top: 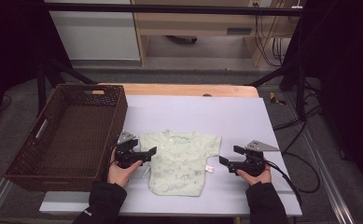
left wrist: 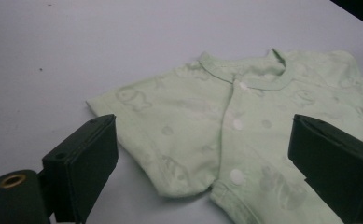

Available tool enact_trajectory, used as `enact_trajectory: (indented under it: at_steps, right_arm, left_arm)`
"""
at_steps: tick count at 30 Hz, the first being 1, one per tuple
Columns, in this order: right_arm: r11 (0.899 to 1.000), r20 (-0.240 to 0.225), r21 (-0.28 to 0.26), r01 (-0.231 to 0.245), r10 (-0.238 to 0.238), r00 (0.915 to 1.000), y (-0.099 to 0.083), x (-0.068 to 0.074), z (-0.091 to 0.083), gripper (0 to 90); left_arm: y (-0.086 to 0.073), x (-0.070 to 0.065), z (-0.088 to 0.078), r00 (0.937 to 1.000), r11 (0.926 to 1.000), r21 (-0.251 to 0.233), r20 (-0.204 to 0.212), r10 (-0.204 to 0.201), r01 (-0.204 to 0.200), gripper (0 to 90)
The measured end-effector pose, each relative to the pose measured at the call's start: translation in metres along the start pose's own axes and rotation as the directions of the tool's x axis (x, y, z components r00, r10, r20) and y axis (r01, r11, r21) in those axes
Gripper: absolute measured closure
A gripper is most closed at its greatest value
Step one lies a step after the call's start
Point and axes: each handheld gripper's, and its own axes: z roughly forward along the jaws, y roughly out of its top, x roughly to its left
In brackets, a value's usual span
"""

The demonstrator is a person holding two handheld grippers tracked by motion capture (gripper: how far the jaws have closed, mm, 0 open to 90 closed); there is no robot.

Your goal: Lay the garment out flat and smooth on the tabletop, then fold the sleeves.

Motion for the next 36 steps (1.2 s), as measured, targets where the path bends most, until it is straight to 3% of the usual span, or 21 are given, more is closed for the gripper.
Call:
enact_trajectory:
  at_steps: [3,11,22,27,30,36]
  right_arm:
    - [1.000,-0.018,0.015,0.002,-0.002,0.9998,-0.001,0.002,-0.002,7.4]
    - [0.999,-0.060,0.021,0.040,-0.038,0.9974,-0.005,0.006,-0.010,1.8]
    - [0.999,-0.053,0.029,0.023,-0.021,0.9984,-0.012,0.001,-0.015,1.7]
    - [0.999,-0.051,0.032,0.026,-0.024,0.9984,-0.012,0.002,-0.015,1.8]
    - [0.999,-0.051,0.035,0.024,-0.022,0.9985,-0.012,0.002,-0.015,1.8]
    - [0.999,-0.050,0.034,0.024,-0.022,0.9985,-0.012,0.001,-0.016,1.9]
  left_arm:
    - [0.000,0.001,0.004,0.9995,0.9997,0.024,-0.030,0.011,-0.011,7.9]
    - [0.000,0.004,0.007,0.9987,0.9994,0.032,-0.050,0.012,-0.011,8.1]
    - [-0.003,0.010,0.012,0.9927,0.9978,0.066,-0.120,-0.001,0.009,24.0]
    - [-0.004,0.010,0.014,0.9925,0.9967,0.081,-0.122,0.004,0.006,27.9]
    - [-0.004,0.009,0.014,0.9913,0.9966,0.082,-0.132,0.009,0.001,37.0]
    - [-0.004,0.008,0.013,0.9909,0.9959,0.090,-0.133,0.021,-0.009,46.4]
